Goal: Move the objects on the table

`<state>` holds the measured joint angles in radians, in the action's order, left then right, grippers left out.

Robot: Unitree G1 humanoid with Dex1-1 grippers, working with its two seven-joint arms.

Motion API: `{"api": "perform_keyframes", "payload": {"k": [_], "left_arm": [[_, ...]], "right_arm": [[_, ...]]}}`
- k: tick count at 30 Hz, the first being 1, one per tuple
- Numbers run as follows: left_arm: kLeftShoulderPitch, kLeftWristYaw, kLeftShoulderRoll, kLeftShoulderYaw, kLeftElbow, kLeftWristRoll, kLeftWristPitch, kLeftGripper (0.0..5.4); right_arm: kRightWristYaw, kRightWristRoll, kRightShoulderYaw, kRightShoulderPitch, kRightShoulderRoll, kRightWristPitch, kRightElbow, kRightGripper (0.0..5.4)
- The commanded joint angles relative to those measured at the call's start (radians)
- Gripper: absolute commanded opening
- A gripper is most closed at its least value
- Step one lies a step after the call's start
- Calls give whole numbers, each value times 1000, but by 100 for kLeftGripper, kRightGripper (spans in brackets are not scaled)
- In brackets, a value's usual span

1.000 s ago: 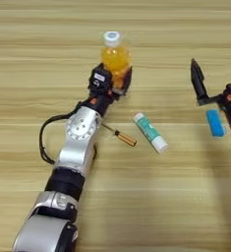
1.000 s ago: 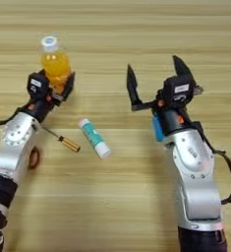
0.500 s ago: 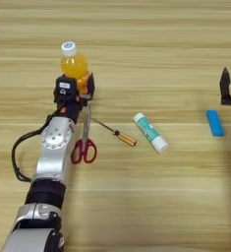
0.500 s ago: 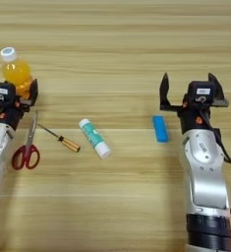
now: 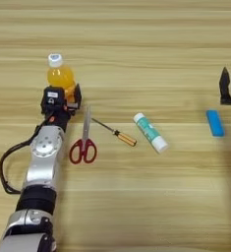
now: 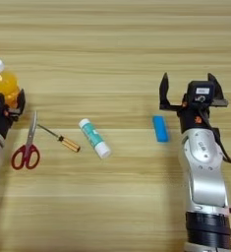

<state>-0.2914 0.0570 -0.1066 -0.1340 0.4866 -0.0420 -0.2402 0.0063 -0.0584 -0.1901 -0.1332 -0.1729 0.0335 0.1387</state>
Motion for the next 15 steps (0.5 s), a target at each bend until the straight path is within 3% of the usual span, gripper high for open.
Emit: {"api": "perform_keyframes", "payload": {"k": [1, 15], "left_arm": [[-18, -16, -16, -2, 28, 13, -11, 340], [-6, -45, -6, 24, 123, 44, -46, 340]], "right_arm": [[-3, 4, -1, -19, -3, -4, -11, 540], [10, 7, 14, -13, -4, -2, -13, 540]]}}
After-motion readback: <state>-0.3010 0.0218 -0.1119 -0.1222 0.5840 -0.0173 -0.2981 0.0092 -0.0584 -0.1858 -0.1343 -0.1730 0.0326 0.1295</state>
